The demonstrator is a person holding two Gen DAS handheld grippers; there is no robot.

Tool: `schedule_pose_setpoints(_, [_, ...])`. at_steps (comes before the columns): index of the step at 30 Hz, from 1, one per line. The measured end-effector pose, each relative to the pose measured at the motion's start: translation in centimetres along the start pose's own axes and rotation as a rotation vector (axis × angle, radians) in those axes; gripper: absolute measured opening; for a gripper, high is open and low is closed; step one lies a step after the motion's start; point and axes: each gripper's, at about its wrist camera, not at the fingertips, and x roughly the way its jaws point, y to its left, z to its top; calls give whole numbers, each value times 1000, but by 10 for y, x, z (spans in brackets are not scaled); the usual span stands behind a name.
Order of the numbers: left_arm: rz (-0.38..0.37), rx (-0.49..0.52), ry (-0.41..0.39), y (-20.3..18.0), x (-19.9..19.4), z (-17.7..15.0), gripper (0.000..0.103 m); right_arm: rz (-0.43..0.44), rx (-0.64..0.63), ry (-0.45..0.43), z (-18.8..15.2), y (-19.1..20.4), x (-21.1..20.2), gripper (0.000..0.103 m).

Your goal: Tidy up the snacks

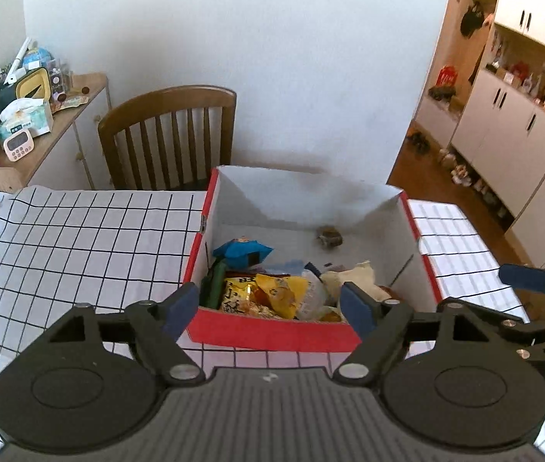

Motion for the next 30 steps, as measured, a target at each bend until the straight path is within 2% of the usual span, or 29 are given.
schedule_pose_setpoints(6, [-14,0,-53,-5,-27,-14,90,36,-5,-52,-12,5,-23,103])
schedule_pose_setpoints(14, [-8,3,-106,-13,-56,-27,90,74,11,-141,-23,6,-57,103])
schedule_pose_setpoints(22, [40,36,-149,-21,-81,-39,90,44,-22,-202,-30,14,-84,103])
schedule_pose_setpoints(30, [43,53,-180,-25,-96,-44,90,42,-31,-219,-33,19,-93,103])
